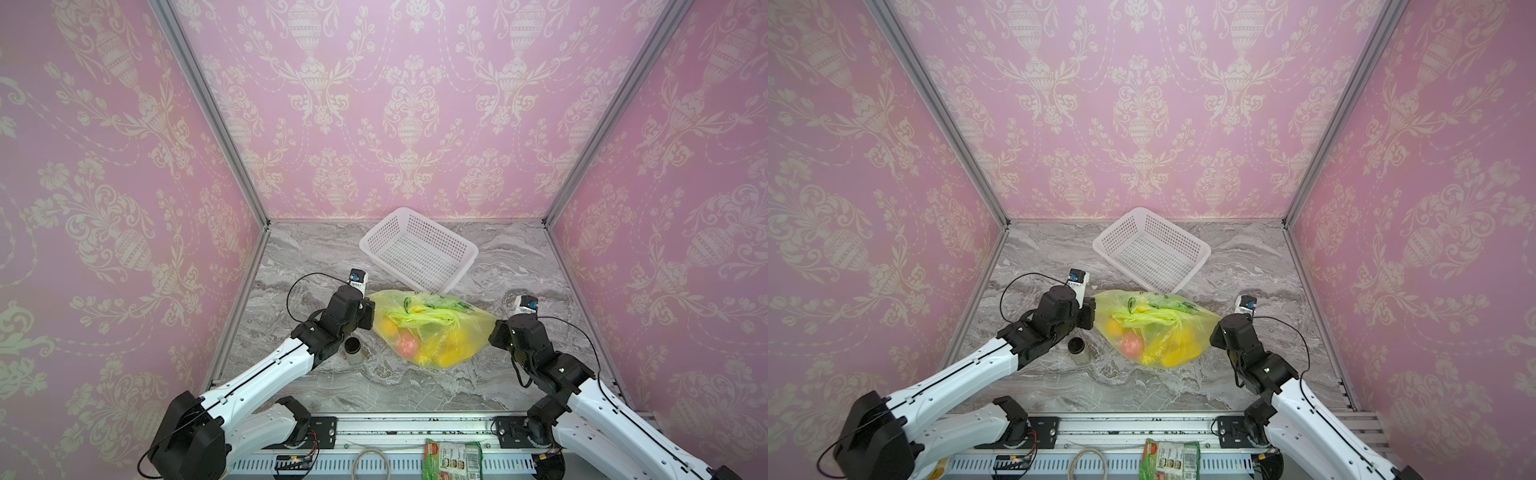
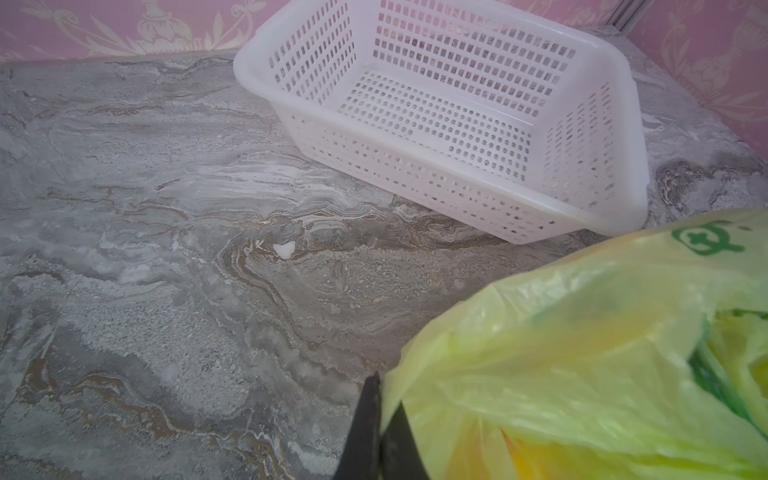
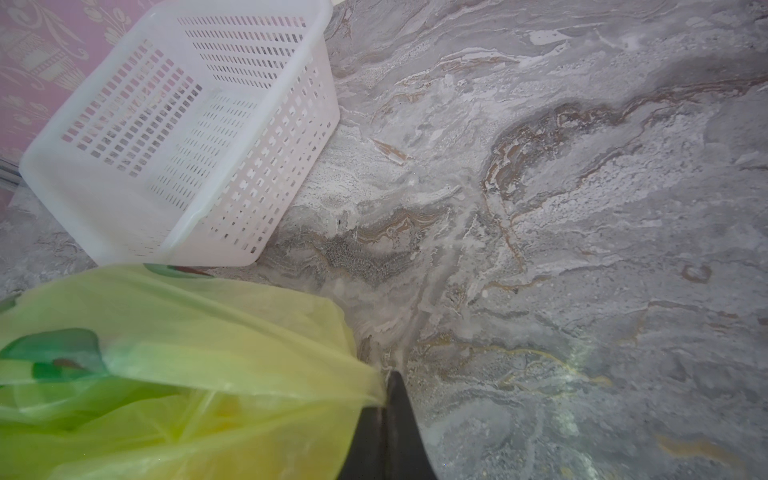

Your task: Untie the knot of the plastic bag and take out the fruit

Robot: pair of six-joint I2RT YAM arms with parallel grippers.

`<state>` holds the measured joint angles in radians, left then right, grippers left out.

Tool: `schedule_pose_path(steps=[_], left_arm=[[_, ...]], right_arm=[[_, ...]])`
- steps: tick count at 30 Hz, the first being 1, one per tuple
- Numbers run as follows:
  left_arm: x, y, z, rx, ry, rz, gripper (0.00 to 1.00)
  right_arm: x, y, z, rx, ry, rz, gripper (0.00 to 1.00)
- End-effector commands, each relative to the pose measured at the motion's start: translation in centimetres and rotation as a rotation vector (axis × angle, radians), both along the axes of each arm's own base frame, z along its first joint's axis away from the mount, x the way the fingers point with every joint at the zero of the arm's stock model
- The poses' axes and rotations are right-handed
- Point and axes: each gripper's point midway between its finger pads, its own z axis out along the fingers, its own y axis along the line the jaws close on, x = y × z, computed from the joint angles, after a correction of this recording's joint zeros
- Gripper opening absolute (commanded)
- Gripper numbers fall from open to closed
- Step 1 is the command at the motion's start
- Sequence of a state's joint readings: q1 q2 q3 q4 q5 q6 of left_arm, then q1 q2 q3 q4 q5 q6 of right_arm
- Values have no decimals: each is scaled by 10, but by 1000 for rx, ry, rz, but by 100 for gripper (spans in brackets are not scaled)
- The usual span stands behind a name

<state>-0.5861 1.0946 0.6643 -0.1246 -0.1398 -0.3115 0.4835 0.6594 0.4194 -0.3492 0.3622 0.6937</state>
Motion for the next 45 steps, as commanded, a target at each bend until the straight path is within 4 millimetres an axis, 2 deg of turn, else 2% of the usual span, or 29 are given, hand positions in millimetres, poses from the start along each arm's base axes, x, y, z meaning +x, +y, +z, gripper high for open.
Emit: schedule_pose_path(steps=[1, 8, 13, 23, 24, 26, 28, 31, 34, 37, 41, 45], left_arm=[[8, 28, -17, -23, 67, 120, 0], [14, 24, -36, -43, 149, 114, 0], [19, 37, -49, -44, 201, 173, 0], [21, 46, -55, -50, 235, 207, 0], [21, 46, -56, -48, 241, 210, 0], [20, 46, -53, -45, 239, 208, 0], [19, 49, -47, -41, 220, 209, 18], [15, 49, -30, -61, 163, 193, 53], [8, 50, -8, -50, 81, 180, 73], [-2, 45, 16, -24, -24, 147, 81], [-19, 23, 42, 14, -166, 48, 87], [-29, 0, 47, 48, -213, -46, 88]], right_arm=[[-10, -28, -14, -42, 38, -119, 0], [-10, -33, -22, -27, 65, -145, 0], [-12, -40, -25, -17, 74, -187, 0], [-17, -50, -32, 24, 89, -258, 0], [-17, -50, -32, 22, 90, -257, 1], [-18, -48, -29, 23, 89, -236, 14], [-15, -40, -18, 38, 62, -185, 32], [-11, -22, 2, 70, -9, -68, 48], [-12, -16, 23, 41, -63, -15, 65], [-10, 2, 44, 8, -115, 77, 73], [-3, 44, 63, -46, -153, 244, 77], [8, 91, 62, -143, -123, 376, 80]])
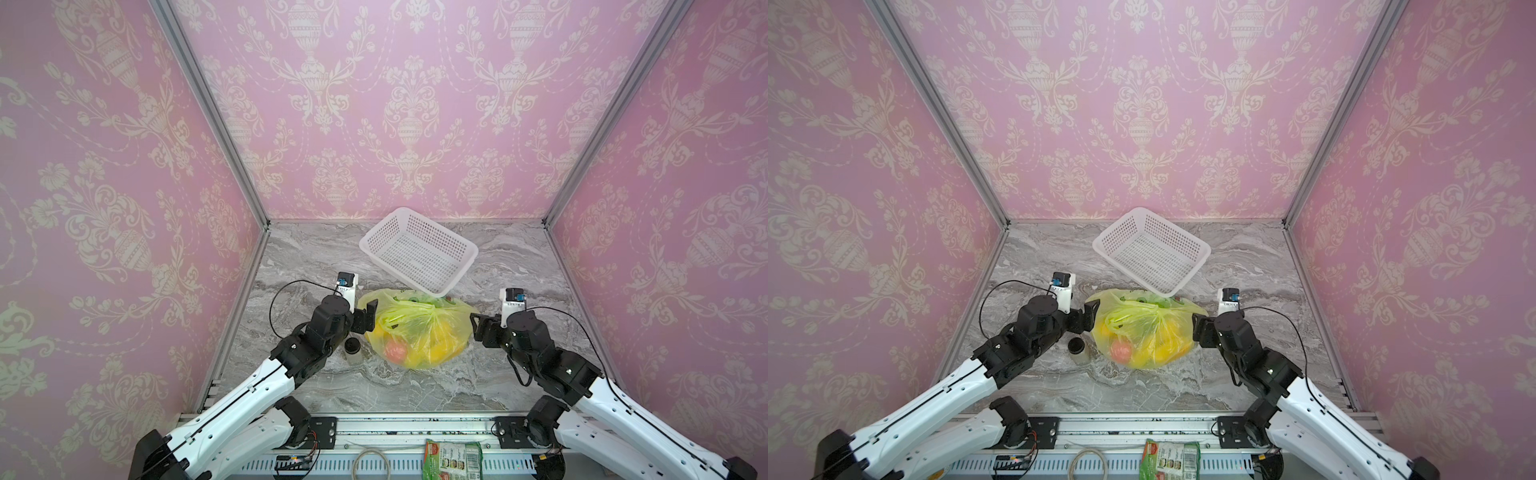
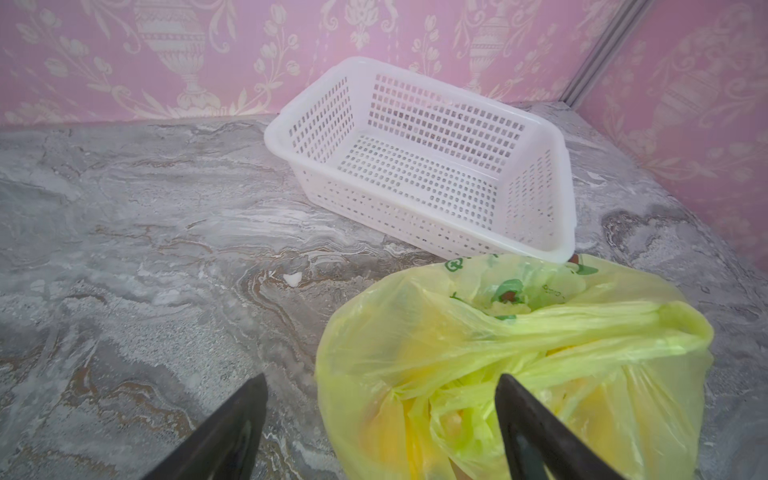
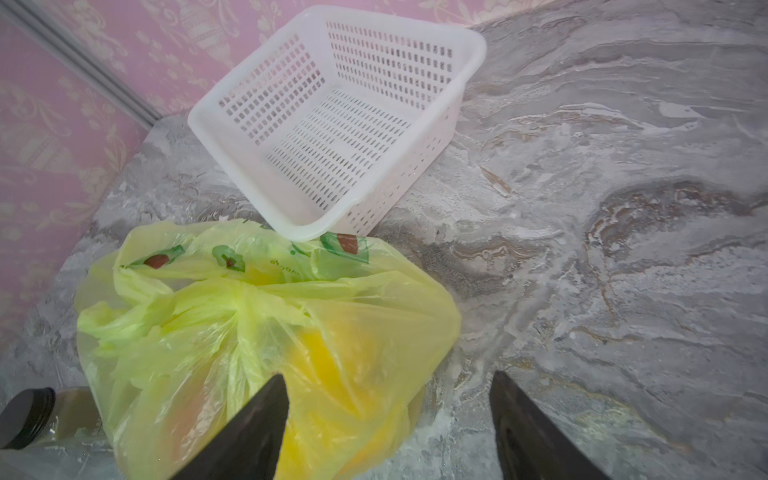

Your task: Untie the knot of the plastic bag and take out the fruit

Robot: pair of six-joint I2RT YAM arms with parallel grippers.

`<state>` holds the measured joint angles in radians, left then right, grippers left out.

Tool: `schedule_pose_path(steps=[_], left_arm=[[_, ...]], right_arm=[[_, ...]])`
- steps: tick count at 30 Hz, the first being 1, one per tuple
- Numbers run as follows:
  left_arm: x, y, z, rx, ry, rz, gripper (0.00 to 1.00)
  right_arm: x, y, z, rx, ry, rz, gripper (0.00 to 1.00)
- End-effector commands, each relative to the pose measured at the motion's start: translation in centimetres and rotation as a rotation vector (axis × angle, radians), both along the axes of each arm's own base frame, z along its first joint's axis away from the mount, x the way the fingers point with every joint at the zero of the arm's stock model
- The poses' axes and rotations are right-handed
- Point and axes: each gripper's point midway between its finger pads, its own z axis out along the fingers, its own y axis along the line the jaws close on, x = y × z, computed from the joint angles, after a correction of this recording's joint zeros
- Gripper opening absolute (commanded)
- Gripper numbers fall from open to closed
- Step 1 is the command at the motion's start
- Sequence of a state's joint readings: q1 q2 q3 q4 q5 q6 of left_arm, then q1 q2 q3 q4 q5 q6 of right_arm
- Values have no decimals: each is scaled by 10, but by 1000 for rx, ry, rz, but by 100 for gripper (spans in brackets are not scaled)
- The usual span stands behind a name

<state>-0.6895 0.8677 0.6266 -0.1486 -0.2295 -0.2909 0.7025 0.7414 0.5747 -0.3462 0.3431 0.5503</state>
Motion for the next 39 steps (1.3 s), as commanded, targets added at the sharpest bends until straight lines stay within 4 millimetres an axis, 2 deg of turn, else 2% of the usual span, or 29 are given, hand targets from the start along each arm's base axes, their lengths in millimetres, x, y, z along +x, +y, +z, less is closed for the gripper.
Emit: schedule_pose_path(steps=[1, 5, 8, 11, 13, 14, 15, 18, 20, 21, 23, 27, 28, 34, 39], left_arm=[[1, -5, -4, 99, -46, -21, 88], [-3, -29, -11, 147, -30, -103, 88], [-5, -41, -16, 209, -26, -133, 89], [-7, -50, -20, 235, -18, -163, 90], [-9, -55, -22, 241, -13, -184, 92], [-10, -58, -22, 238, -13, -198, 96], [-11, -61, -23, 240, -13, -211, 99], [-14, -67, -24, 240, -6, -237, 99], [-15, -70, -27, 240, 6, -253, 99], [-16, -72, -28, 240, 14, -263, 99], [-17, -76, -30, 235, 25, -282, 99], [-15, -74, -43, 274, 52, -268, 99], [-9, -76, -33, 269, 38, -252, 99], [0, -79, -38, 293, 45, -223, 99], [14, -80, -30, 303, -3, -172, 99]], right_arm=[[13, 32, 12, -94, -49, 92, 81], [23, 68, 3, -146, -12, 180, 87], [34, 79, -8, -201, 26, 178, 88], [42, 86, -20, -244, 62, 181, 84], [43, 91, -27, -255, 83, 193, 78], [44, 93, -30, -257, 88, 197, 75], [44, 94, -33, -258, 95, 201, 68], [42, 95, -36, -249, 93, 202, 34], [39, 96, -35, -227, 73, 208, 16], [38, 97, -32, -205, 57, 213, 8], [34, 98, -28, -170, 40, 227, 0], [25, 100, -20, -124, -3, 250, 0], [23, 99, -18, -118, -12, 250, 0], [12, 92, -14, -99, -41, 246, 0], [7, 93, -16, -109, -47, 248, 0]])
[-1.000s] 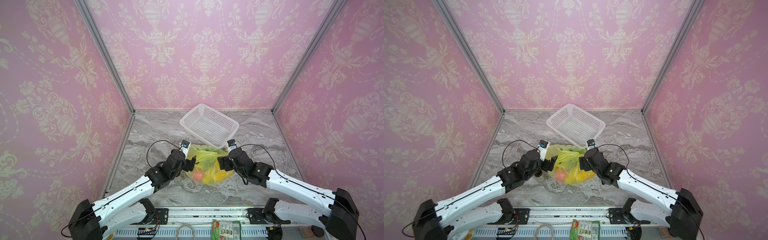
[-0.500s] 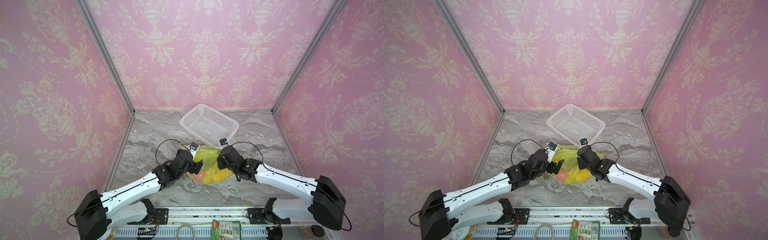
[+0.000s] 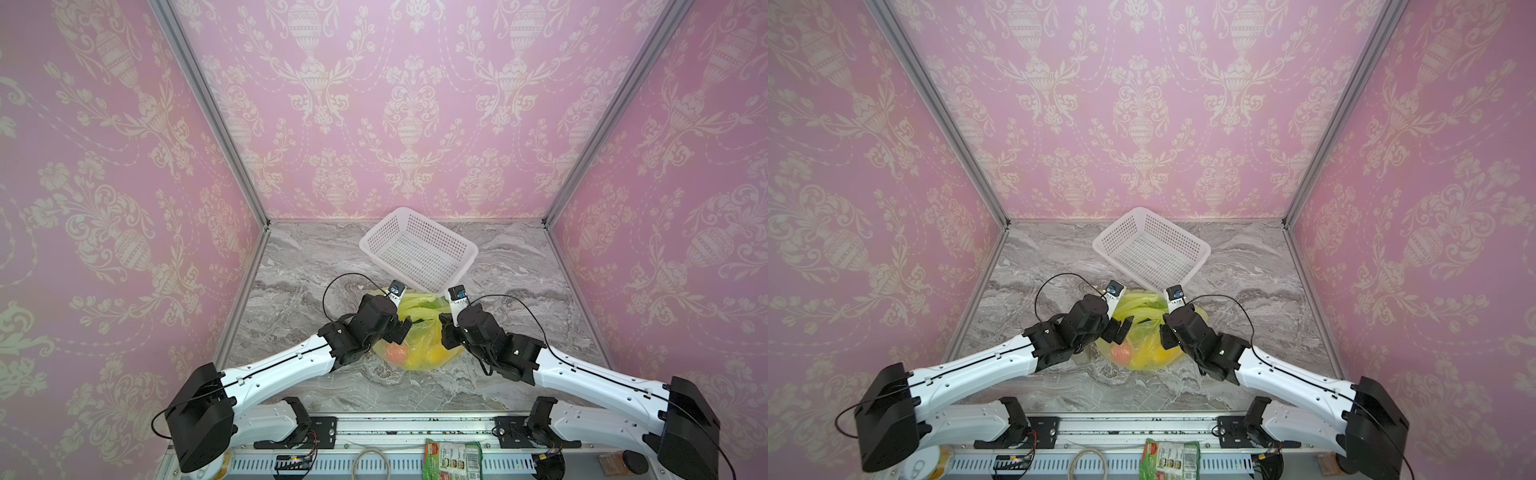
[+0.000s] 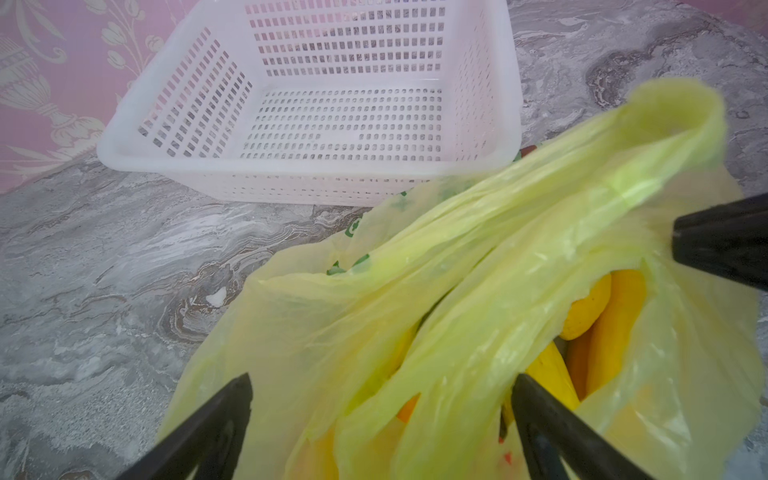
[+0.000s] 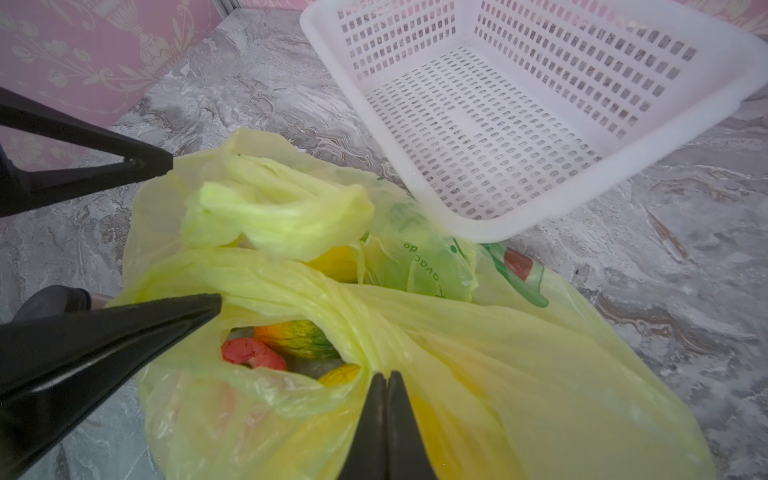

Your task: Untie the knot of the plastic bag and take out the fruit

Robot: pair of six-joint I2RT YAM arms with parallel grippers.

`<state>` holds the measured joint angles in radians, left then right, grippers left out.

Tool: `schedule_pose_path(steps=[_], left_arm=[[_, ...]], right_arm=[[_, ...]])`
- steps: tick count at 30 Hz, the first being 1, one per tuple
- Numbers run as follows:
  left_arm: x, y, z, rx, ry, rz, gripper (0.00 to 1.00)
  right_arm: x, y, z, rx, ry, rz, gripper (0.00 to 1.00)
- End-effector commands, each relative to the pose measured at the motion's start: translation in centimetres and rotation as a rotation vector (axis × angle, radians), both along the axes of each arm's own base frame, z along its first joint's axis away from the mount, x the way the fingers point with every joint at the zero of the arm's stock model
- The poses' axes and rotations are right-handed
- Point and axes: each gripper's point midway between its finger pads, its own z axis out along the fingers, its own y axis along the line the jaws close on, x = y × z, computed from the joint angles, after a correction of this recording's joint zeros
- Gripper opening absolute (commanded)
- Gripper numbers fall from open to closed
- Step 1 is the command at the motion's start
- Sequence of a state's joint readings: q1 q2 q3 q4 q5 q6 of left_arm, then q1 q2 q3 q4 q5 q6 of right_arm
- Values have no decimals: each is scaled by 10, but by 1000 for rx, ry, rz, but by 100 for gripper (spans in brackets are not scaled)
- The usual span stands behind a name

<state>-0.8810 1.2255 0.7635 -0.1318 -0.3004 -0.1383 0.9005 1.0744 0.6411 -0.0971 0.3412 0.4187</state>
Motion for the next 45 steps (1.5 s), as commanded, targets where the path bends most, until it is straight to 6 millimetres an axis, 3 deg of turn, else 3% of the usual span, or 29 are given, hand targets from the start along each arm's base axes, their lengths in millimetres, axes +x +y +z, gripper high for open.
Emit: schedule_pose_path(steps=[1, 4, 7, 10, 13, 16, 18, 22, 26, 40, 42, 45], left_arm=[[16, -3, 20, 10, -80, 41, 99], [30, 2, 31, 38, -117, 121, 96], [39, 13, 41, 60, -148, 207, 96], [33, 9, 51, 11, -147, 172, 99], [22, 7, 67, -94, -170, 118, 99], [16, 12, 77, -140, -198, 111, 99], [17, 14, 76, -140, -198, 114, 99], [23, 14, 65, -107, -174, 130, 99], [25, 18, 62, -85, -175, 145, 99], [11, 34, 76, -144, -225, 144, 99], [10, 35, 79, -149, -229, 144, 99], [7, 39, 67, -135, -217, 141, 99]], right_arm=[[-1, -3, 0, 6, -17, -24, 0], [0, -8, 0, 0, -23, -65, 0], [5, -32, 1, -19, -37, -195, 0], [5, -56, 8, -18, -64, -301, 0], [1, -53, 19, 21, -86, -254, 3], [-9, -18, 34, 71, -97, -38, 45], [-15, 5, 41, 72, -91, 85, 64], [-6, 19, 34, -42, -62, 105, 81], [4, 29, 11, -172, -8, 123, 88], [45, 54, -27, -303, 82, 84, 91], [50, 53, -32, -308, 100, 66, 85], [52, 51, -33, -306, 107, 52, 54]])
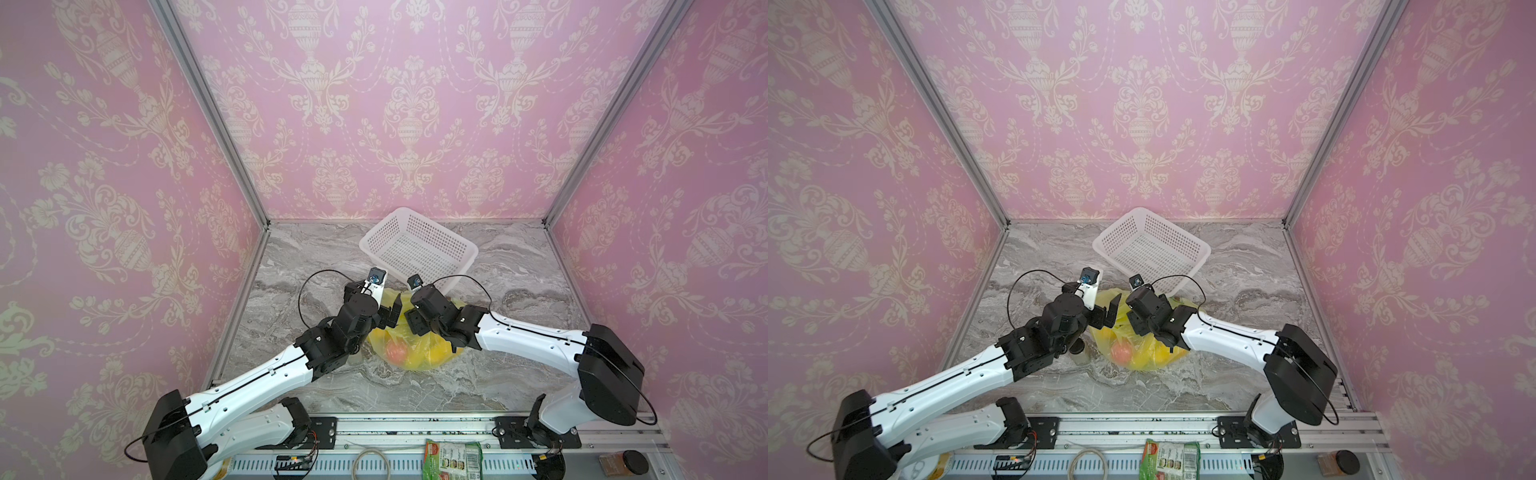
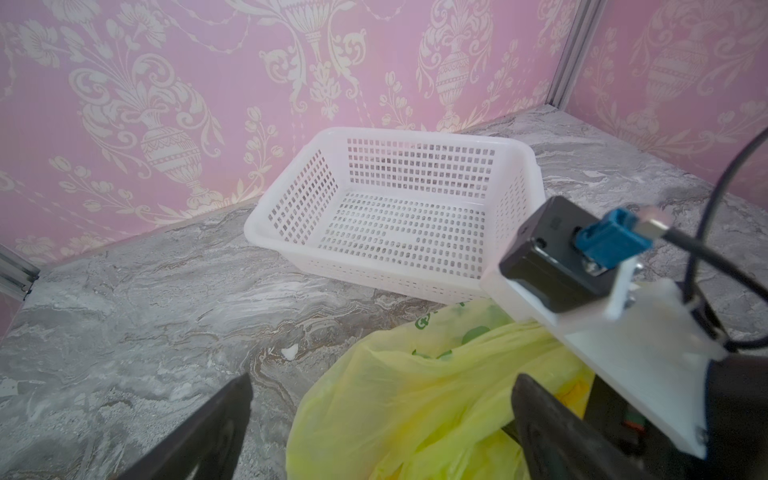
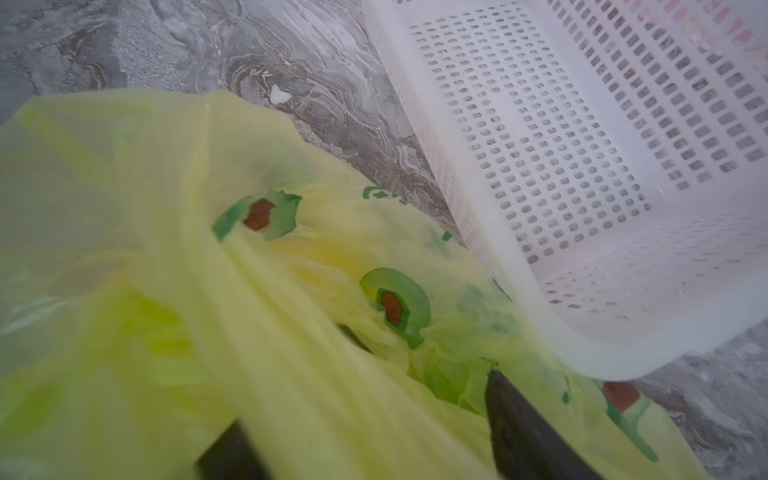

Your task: Untie the knot of the plastic bag and take out the fruit

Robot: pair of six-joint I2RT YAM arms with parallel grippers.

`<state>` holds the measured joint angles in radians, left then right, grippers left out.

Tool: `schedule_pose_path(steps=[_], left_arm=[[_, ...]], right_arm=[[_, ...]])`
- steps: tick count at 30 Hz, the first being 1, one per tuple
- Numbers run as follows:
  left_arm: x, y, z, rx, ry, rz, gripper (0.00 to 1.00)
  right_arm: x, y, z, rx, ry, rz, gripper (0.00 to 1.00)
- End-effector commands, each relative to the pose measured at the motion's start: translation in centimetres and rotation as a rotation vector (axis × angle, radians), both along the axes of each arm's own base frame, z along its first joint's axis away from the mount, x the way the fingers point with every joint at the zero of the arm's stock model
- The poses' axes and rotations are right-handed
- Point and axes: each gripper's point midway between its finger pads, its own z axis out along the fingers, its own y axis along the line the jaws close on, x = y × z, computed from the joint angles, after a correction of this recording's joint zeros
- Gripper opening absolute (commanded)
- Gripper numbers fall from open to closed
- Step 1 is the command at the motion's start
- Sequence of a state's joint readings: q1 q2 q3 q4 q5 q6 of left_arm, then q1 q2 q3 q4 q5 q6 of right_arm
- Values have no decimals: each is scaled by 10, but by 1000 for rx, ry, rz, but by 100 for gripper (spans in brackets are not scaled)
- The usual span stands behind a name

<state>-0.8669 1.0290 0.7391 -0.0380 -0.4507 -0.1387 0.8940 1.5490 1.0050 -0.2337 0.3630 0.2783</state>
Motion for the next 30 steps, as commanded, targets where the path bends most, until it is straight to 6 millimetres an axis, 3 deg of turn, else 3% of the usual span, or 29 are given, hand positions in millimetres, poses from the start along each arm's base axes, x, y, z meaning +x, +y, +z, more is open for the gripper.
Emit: schedule_pose_path(steps=[1, 4, 8, 13, 19, 26, 30], left_arm=[[-4, 5, -11, 15, 13, -8, 99], [-7, 0, -13, 3, 14, -43, 99], [-15, -12, -18, -22, 26, -125, 99], [-22, -23, -19, -63, 26, -198, 99], [-27, -39, -25, -77, 51, -275, 99], [-25, -62, -40, -48, 127, -339, 99], [-10, -63, -44, -12, 113, -273, 99]], right_arm=[[3, -5, 6, -4, 1, -27, 40], [3, -17, 19, 12, -35, -76, 11], [-2, -45, 39, 64, -102, -176, 0], [-14, -82, 48, 192, -152, -307, 0], [-29, -106, 53, 329, -198, -365, 0], [-36, -115, 59, 398, -223, -381, 0], [-38, -119, 60, 431, -218, -406, 0]])
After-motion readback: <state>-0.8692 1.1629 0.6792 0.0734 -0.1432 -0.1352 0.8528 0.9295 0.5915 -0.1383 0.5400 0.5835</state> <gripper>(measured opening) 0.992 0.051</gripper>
